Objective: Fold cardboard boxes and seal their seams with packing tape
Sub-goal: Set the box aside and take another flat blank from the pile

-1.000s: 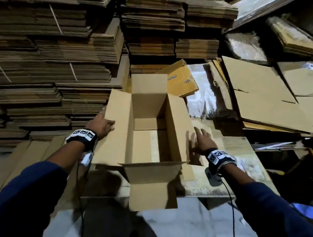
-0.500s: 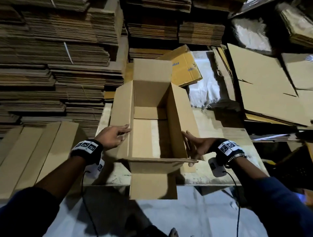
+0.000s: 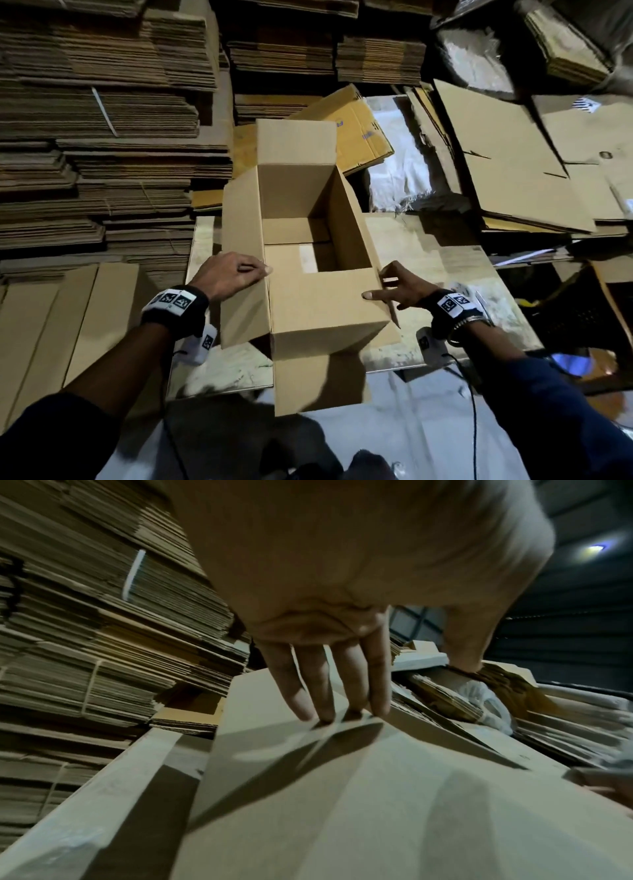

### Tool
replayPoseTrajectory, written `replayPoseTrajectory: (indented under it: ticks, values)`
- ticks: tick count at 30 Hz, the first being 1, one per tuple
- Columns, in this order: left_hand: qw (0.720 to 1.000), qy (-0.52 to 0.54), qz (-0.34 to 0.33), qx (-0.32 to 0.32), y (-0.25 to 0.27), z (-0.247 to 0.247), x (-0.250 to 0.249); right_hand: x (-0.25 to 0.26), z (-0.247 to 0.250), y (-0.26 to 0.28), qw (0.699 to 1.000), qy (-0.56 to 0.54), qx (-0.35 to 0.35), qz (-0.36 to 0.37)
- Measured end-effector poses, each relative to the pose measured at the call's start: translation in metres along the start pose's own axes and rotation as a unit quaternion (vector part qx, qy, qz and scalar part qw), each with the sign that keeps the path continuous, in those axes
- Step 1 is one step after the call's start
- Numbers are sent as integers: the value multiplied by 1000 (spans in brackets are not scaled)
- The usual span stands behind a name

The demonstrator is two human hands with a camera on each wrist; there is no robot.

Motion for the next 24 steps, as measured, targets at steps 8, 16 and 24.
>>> replayPoseTrajectory:
  ticks: [8, 16, 24]
  values:
    - [985, -140, 29, -94, -4, -29, -12, 14, 0, -9, 983, 166, -73, 18]
    - [985, -115, 49, -118, -9, -8, -11, 26, 17, -22, 981, 159, -94, 55]
    - [976, -171, 119, -59, -76, 31, -13, 86, 33, -82, 958, 226, -157, 77]
Point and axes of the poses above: each hand's wrist, its own y-axis away from the middle knuckle, its own z-axis out of the back of the hand, x = y × z, the point moved 3 cm from there along -y, towards the middle knuckle, and after that the axes turned 12 degrees about x, right-handed, at the moved point
